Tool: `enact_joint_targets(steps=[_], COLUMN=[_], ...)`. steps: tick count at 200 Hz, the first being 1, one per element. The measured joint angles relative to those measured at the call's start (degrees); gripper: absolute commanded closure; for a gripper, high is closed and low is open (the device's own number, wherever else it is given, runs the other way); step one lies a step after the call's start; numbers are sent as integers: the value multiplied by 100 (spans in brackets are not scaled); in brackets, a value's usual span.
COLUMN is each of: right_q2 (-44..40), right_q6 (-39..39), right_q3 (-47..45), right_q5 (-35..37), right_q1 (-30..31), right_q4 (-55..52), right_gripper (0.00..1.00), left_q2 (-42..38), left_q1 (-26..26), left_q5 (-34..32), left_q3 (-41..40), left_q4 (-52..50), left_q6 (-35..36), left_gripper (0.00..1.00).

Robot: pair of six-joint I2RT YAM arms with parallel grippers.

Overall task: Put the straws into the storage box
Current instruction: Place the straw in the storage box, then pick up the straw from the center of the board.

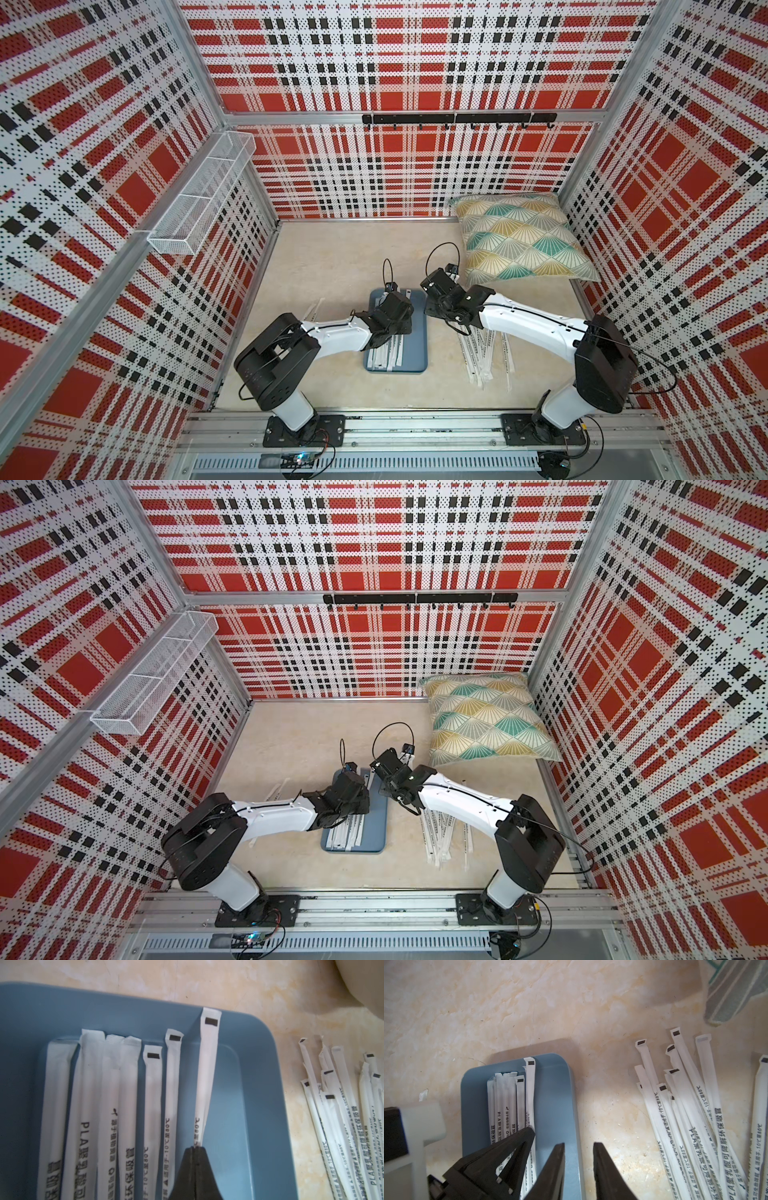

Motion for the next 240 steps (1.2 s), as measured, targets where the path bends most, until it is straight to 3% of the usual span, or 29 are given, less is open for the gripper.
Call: enact_joint_targets(steps=[104,189,240], right_q2=[2,0,-382], right_q6=[-2,-24,-258], right_q3=[0,-28,-568], right_q5=[-11,17,173], right_q1=[0,0,-94], right_q4=[-4,-11,-490], right_gripper=[69,69,72], left_q2=[61,-17,-949], left_q1=[2,151,315], left_q5=[-39,-127,-61], left_q3=[-50,-35,240], left_q4=[-39,-247,-525], left_q6=[-308,-411,-247], left_gripper=[93,74,57])
